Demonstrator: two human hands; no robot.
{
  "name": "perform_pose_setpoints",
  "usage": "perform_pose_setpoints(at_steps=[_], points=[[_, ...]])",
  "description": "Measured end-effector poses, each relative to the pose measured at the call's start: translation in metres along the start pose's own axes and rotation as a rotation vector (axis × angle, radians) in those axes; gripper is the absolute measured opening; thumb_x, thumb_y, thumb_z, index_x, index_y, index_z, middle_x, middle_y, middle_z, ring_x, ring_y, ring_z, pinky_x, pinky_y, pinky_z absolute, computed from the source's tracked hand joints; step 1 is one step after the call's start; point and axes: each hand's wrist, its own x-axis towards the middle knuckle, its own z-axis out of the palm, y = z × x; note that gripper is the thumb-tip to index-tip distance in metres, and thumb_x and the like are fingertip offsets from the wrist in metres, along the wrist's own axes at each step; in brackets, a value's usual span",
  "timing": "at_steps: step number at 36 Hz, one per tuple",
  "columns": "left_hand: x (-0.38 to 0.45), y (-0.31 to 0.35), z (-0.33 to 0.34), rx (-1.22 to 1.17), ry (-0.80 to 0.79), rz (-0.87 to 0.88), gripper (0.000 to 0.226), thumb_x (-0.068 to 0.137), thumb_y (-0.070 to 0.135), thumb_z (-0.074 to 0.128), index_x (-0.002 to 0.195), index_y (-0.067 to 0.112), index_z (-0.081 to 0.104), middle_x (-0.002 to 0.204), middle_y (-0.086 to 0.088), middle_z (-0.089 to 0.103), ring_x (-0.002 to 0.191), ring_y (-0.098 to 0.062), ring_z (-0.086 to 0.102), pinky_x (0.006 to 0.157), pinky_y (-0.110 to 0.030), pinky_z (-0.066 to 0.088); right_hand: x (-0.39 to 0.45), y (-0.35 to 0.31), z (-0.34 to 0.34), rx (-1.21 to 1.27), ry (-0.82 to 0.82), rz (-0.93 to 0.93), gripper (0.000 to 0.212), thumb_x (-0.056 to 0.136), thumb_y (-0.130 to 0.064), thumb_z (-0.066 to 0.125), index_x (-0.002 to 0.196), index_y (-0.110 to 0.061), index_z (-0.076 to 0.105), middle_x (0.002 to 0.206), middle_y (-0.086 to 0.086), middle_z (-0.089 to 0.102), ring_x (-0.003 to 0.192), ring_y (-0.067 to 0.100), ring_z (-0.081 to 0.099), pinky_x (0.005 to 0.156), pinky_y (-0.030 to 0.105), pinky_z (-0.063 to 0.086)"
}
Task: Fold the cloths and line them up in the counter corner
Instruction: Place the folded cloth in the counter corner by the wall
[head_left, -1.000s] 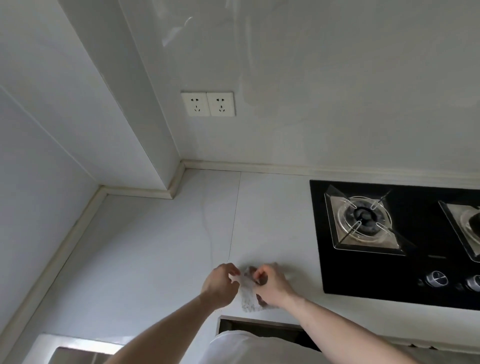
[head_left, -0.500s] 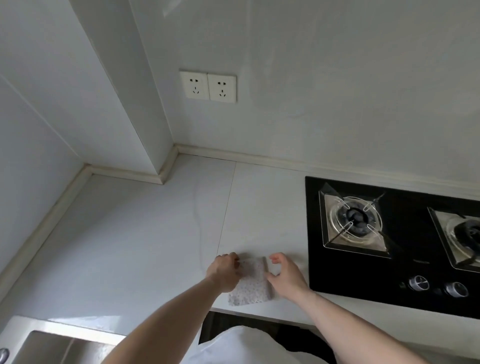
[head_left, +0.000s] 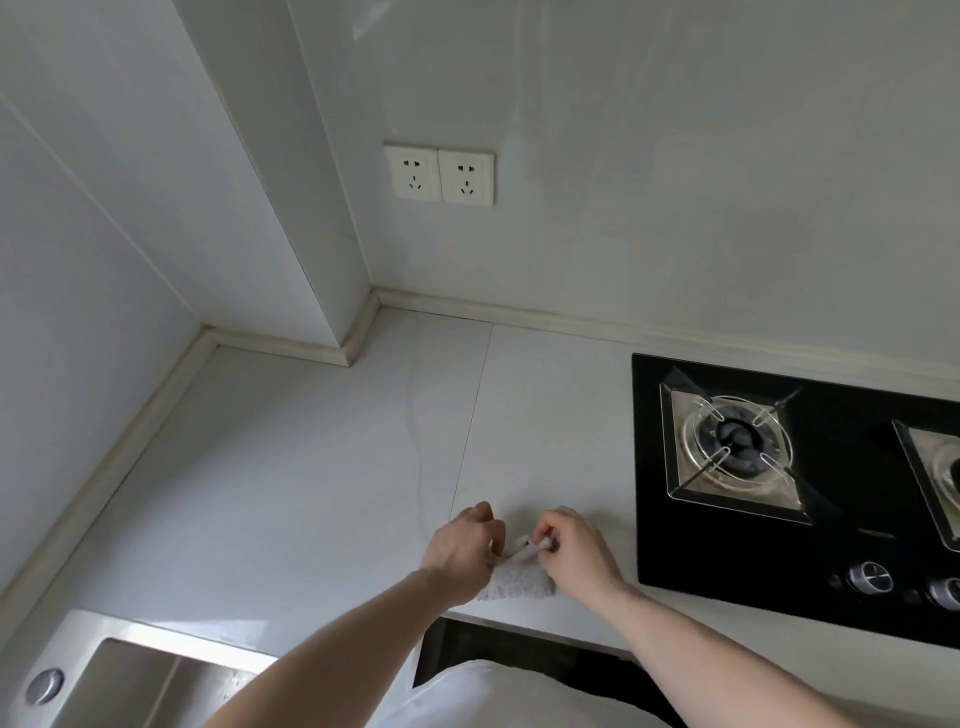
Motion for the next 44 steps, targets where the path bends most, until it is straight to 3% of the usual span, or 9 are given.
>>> perform_pose_setpoints(at_steps=[6,10,16,20,24,30,32,36,44], points=[[-0.016,-0.001,0.015,0.031,-0.086,0.030,0.029,0.089,0.003,0.059,0.104,0.028,0.064,0.125,0.007,0.047,0.116,-0.017,0.047,0.081,-0.027,0.043,-0.022,0.017,0.019,-0.043,-0.066,-0.056,0.029,0.084,-0.007,0.066,0.078,-0.034,0.058,0.090,-0.018,0.049,0.074,-0.004,0.049,0.066,0.006,0.035],[-0.024,-0.004,0.022,0.039,-0.126,0.015,0.027,0.092,0.010,0.060,0.109,0.030,0.066,0.134,0.007,0.044,0.122,-0.018,0.044,0.095,-0.031,0.047,-0.032,0.025,0.030,-0.078,-0.081,-0.073,0.013,0.088,-0.017,0.068,0.086,-0.029,0.067,0.097,-0.020,0.048,0.080,0.001,0.052,0.070,0.006,0.034],[-0.032,-0.006,0.024,0.113,-0.227,0.014,0.035,0.084,0.031,0.066,0.118,0.027,0.067,0.159,0.003,0.025,0.147,-0.025,0.017,0.120,-0.039,0.024,-0.039,0.021,0.040,-0.143,-0.136,-0.015,0.010,0.090,-0.025,0.066,0.098,-0.027,0.071,0.117,-0.017,0.052,0.099,0.008,0.061,0.078,0.017,0.042],[-0.031,0.007,0.010,0.004,-0.209,-0.010,0.029,0.094,0.024,0.051,0.111,0.034,0.072,0.141,0.004,0.050,0.134,-0.025,0.034,0.112,-0.037,0.030,-0.037,0.014,0.038,-0.075,-0.146,0.047,0.010,0.091,-0.024,0.067,0.098,-0.028,0.073,0.122,-0.014,0.054,0.114,0.010,0.059,0.094,0.020,0.045],[-0.028,0.018,-0.004,-0.104,-0.070,0.023,0.030,0.086,0.023,0.051,0.094,0.036,0.076,0.107,0.011,0.067,0.104,-0.013,0.059,0.100,-0.033,0.044,-0.045,0.014,0.021,0.122,-0.015,0.119,0.017,0.087,-0.028,0.071,0.100,-0.035,0.062,0.112,-0.015,0.054,0.108,0.011,0.061,0.089,0.022,0.046],[-0.024,0.065,-0.028,-0.248,0.025,0.139,0.028,0.082,0.011,0.060,0.085,0.031,0.079,0.099,0.016,0.063,0.094,-0.007,0.061,0.090,-0.024,0.046,-0.065,0.029,-0.021,0.525,0.051,0.178,0.080,0.074,-0.037,0.084,0.143,-0.033,0.045,0.136,-0.017,0.048,0.121,0.008,0.053,0.101,0.032,0.050],[-0.021,0.085,-0.034,-0.334,-0.007,0.167,0.028,0.080,0.008,0.061,0.080,0.031,0.077,0.097,0.016,0.060,0.089,-0.008,0.061,0.081,-0.017,0.045,-0.076,0.041,-0.038,0.575,0.039,0.182,0.070,0.070,-0.039,0.087,0.133,-0.037,0.057,0.127,-0.016,0.061,0.116,0.006,0.059,0.100,0.033,0.051],[-0.014,0.131,-0.043,-0.449,-0.066,0.228,0.021,0.081,0.005,0.062,0.080,0.026,0.067,0.090,0.011,0.060,0.081,-0.011,0.058,0.069,-0.017,0.046,-0.109,0.056,-0.079,0.592,0.097,0.161,0.016,0.081,-0.024,0.081,0.093,-0.027,0.070,0.084,-0.007,0.072,0.083,0.010,0.065,0.071,0.023,0.048],[0.005,0.232,-0.034,-0.812,-0.310,0.090,0.038,0.089,0.018,0.076,0.121,0.020,0.057,0.096,0.001,0.064,0.073,-0.007,0.061,0.057,-0.016,0.047,-0.193,0.120,-0.141,0.775,0.263,0.279,0.016,0.087,-0.033,0.075,0.096,-0.021,0.070,0.093,0.005,0.072,0.090,0.019,0.070,0.082,0.040,0.059]])
